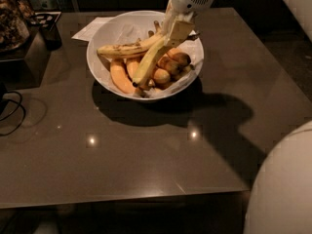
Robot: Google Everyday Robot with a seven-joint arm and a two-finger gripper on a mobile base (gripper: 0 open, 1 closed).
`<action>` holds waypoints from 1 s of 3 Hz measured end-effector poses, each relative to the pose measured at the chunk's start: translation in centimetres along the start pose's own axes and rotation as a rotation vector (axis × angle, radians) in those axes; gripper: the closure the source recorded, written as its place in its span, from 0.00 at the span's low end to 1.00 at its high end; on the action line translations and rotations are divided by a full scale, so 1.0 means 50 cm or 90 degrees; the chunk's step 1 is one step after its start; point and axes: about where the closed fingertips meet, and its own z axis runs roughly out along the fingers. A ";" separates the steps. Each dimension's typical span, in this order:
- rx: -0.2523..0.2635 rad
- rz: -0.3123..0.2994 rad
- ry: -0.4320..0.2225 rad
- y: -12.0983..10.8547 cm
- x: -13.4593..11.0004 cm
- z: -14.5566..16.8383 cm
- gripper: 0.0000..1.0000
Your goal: Pick banana from white bowl
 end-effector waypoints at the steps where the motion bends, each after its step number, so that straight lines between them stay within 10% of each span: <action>1: 0.034 -0.011 -0.011 -0.011 -0.027 -0.029 1.00; 3: 0.089 -0.045 -0.056 -0.019 -0.090 -0.119 1.00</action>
Offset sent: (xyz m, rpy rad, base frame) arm -0.0157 0.0234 0.0950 0.1002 -0.1784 0.0543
